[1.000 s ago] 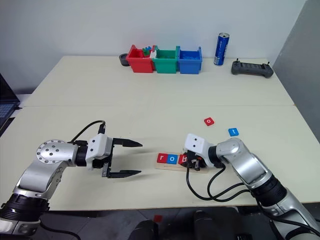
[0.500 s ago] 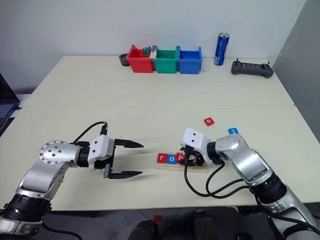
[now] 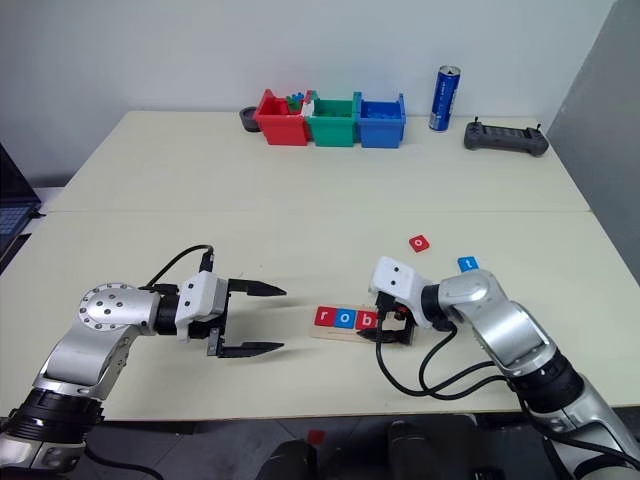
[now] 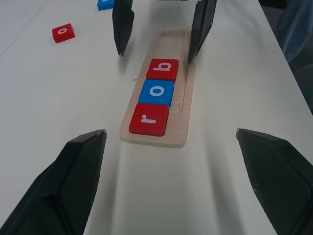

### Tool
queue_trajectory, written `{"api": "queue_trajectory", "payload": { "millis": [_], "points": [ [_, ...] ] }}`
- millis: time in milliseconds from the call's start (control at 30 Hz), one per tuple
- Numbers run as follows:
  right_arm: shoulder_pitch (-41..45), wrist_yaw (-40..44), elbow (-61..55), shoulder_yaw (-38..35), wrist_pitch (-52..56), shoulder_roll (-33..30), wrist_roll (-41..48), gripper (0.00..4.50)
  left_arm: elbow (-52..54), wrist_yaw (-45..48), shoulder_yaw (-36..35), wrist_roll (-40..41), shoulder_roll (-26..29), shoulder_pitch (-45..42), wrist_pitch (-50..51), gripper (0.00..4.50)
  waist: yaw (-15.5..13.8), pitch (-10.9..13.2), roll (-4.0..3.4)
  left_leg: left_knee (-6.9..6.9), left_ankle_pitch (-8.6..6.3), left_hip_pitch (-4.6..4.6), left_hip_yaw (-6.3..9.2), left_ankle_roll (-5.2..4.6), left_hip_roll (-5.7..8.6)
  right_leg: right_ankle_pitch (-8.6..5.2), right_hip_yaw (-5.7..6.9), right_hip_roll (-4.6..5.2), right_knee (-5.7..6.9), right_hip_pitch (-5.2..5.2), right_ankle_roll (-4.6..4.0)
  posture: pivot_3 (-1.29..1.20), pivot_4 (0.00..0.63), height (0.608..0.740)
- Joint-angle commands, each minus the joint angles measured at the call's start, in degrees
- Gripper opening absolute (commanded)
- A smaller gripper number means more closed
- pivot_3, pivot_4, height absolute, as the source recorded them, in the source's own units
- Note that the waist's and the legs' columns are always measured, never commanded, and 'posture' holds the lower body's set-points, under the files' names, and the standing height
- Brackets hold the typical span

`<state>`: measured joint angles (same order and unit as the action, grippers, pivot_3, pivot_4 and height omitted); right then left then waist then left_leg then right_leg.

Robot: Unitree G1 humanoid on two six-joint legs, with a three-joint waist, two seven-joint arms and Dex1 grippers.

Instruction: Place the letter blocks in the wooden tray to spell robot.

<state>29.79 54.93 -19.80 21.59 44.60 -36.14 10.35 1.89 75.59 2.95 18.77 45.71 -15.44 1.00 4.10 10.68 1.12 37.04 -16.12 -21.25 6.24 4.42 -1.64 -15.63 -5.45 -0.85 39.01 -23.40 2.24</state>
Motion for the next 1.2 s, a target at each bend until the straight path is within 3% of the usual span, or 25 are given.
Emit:
{"api": "queue_trajectory", "payload": {
  "millis": [33, 167, 400, 433, 1200],
  "points": [
    [-1.6, -0.2, -4.2, -2.3, 0.8, -1.8, 1.3, 4.12, 0.5, -0.3, -0.5, -0.1, 0.1, 0.0, -0.7, 4.50, 0.0, 0.0, 0.00, 0.00, 0.00, 0.00, 0.00, 0.00, 0.00, 0.00, 0.00, 0.00, 0.00, 0.00, 0.00, 0.00, 0.150, 0.740],
    [-2.8, -1.1, -3.0, -0.7, -1.3, -3.4, -1.3, 2.89, 0.4, -0.5, -0.5, -0.3, 0.1, 0.0, -0.7, 4.50, 0.0, 0.0, 0.00, 0.00, 0.00, 0.01, -0.01, 0.00, 0.00, -0.01, -0.01, 0.00, 0.00, 0.00, 0.01, 0.00, 0.150, 0.740],
    [-2.3, -1.0, 0.4, 1.2, -4.4, -3.6, -4.0, 0.23, 0.3, -0.8, -0.7, -0.7, 0.1, 0.0, -0.9, 4.50, 0.0, 0.0, 0.00, -0.01, 0.00, 0.02, -0.02, 0.00, 0.00, -0.01, -0.01, -0.01, 0.00, 0.00, 0.01, 0.00, 0.150, 0.740],
    [-2.3, -0.8, 0.7, 1.4, -4.7, -3.7, -4.1, 0.06, 0.4, -0.8, -0.7, -0.7, 0.1, 0.0, -0.9, 4.50, 0.0, 0.0, 0.00, -0.01, 0.00, 0.02, -0.02, 0.00, 0.00, -0.01, -0.01, -0.01, 0.00, 0.00, 0.01, 0.00, 0.150, 0.740],
    [1.6, 0.3, 7.6, 5.3, -9.2, 1.9, -8.0, 0.06, 1.3, -1.8, -1.4, -1.0, 0.8, 0.9, -0.9, 4.50, 0.2, 0.0, 0.00, -0.01, 0.00, 0.05, -0.02, 0.00, -0.01, 0.00, -0.02, -0.01, 0.02, 0.00, 0.00, 0.00, 0.150, 0.740]
  ]
}}
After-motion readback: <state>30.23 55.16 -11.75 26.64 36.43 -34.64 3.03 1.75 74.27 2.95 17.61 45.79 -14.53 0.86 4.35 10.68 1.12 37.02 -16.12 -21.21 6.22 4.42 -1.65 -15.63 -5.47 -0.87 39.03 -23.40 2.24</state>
